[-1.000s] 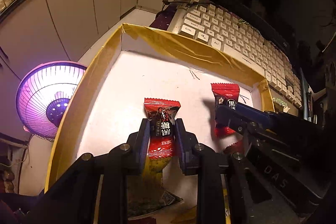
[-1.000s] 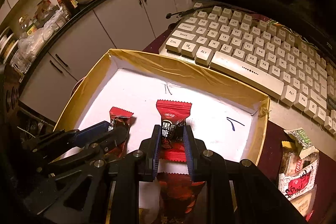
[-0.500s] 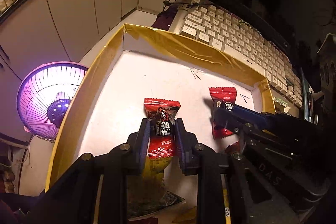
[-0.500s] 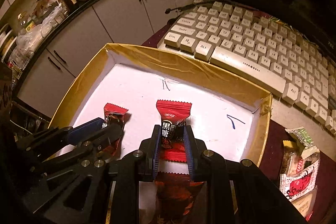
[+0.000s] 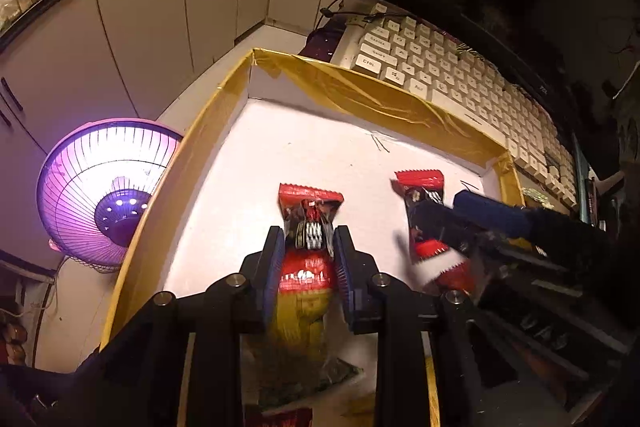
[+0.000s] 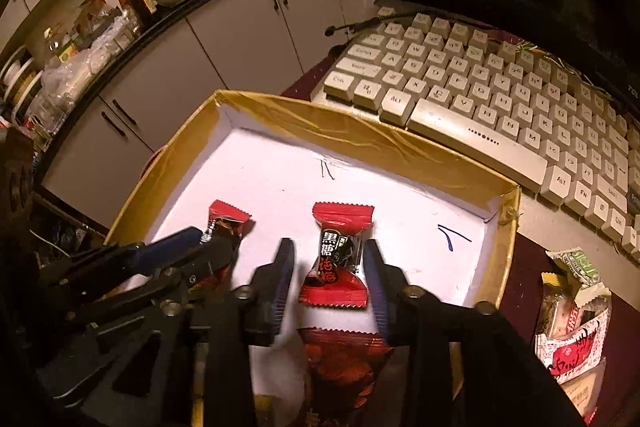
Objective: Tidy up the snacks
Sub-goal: 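Open both tools to drop the red candies into the box, then return both tools from the box to the snack pile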
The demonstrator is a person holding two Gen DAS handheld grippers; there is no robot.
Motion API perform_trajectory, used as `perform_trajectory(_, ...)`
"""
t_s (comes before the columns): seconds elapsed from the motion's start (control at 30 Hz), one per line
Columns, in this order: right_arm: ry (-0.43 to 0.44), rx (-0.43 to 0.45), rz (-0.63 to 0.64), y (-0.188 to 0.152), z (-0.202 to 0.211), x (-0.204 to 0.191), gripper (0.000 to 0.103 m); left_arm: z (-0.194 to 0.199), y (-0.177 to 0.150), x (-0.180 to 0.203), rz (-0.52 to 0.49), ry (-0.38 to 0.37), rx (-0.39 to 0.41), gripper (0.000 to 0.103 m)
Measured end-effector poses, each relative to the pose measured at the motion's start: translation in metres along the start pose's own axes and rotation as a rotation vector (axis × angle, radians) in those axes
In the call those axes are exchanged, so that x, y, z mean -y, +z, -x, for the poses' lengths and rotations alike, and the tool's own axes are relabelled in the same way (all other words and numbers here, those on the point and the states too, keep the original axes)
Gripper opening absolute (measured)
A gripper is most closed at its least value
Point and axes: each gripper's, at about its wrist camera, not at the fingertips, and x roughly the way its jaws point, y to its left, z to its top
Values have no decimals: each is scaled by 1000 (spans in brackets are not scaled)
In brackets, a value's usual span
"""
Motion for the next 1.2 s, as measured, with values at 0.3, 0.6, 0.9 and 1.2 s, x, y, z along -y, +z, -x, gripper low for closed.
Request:
perform_trajectory(0.3, 71, 155, -19, -34, 90, 2, 68, 79, -40, 14, 10, 19, 208, 72)
perform_trajectory(0.6, 89, 283, -154, -140, 153, 62, 70, 133, -108, 68, -22, -98, 320, 74)
perform_trajectory(0.9, 37, 293, -316, -201, 162, 135, 70, 135, -138, 137, -191, -166, 256, 74)
perform_trajectory(1.2, -75, 318, -344, -225, 162, 162, 70, 113, -149, 157, -200, -181, 171, 74)
